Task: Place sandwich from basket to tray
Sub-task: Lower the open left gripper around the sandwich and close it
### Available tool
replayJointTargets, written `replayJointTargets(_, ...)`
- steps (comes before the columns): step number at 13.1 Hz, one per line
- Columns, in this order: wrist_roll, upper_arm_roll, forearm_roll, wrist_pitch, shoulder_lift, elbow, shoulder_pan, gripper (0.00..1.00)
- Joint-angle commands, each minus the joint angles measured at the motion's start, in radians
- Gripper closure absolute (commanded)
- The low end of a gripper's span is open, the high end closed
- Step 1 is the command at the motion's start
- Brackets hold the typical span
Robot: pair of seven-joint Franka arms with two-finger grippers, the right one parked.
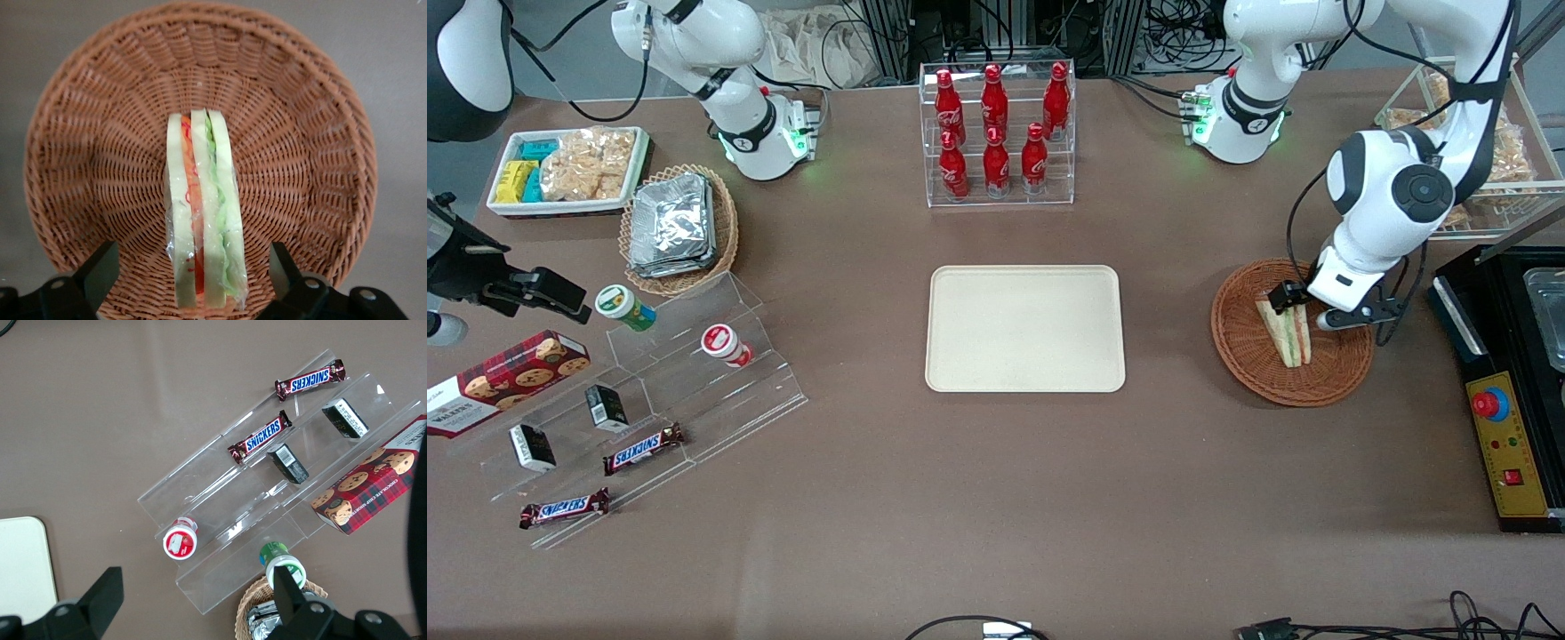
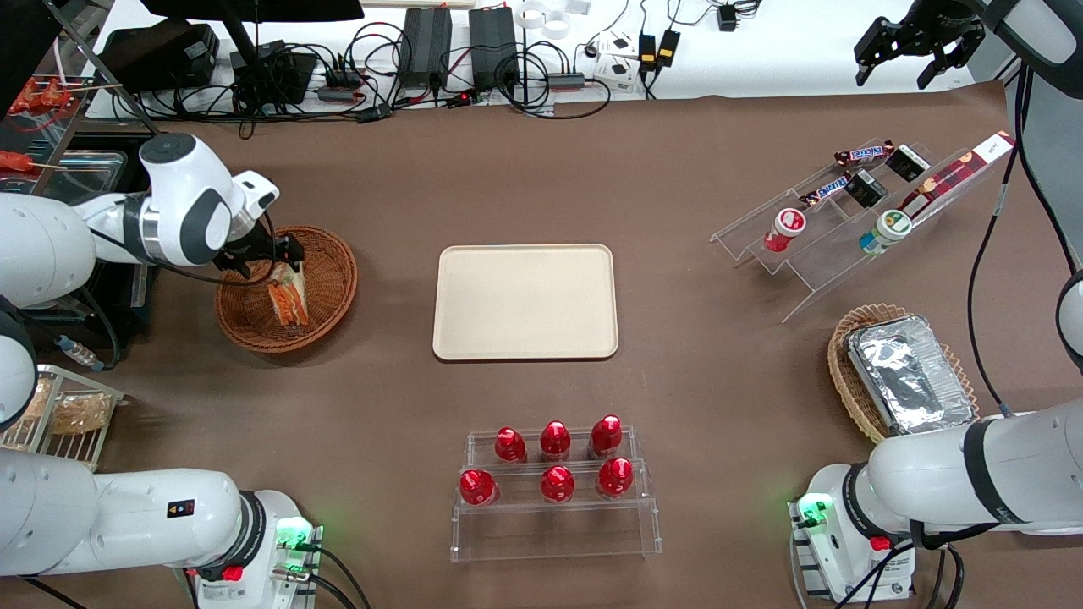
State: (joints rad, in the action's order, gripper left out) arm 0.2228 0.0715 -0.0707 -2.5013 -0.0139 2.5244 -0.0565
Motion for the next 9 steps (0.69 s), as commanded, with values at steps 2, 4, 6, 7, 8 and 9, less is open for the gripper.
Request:
replayJointTargets(2, -0.010, 0.005, -0.012, -0.082, 0.040, 0.024, -0.006, 0.01)
replayJointTargets(4, -0.011, 0.004, -0.012, -0.144, 0.081, 0.039, -0.006, 0.06)
replayJointTargets(6, -0.011, 0.004, -0.014, -0.148, 0.092, 0.039, -0.006, 0.07)
replayJointTargets(7, -0.013, 0.005, -0.014, -0.148, 0.092, 0.039, -0.006, 0.07)
replayJointTargets(8, -0.013, 0.005, -0.012, -0.148, 0.094, 0.039, -0.006, 0.06)
replayJointTargets(9, -0.013, 0.004, -0.012, -0.149, 0.097, 0.037, -0.006, 0.17)
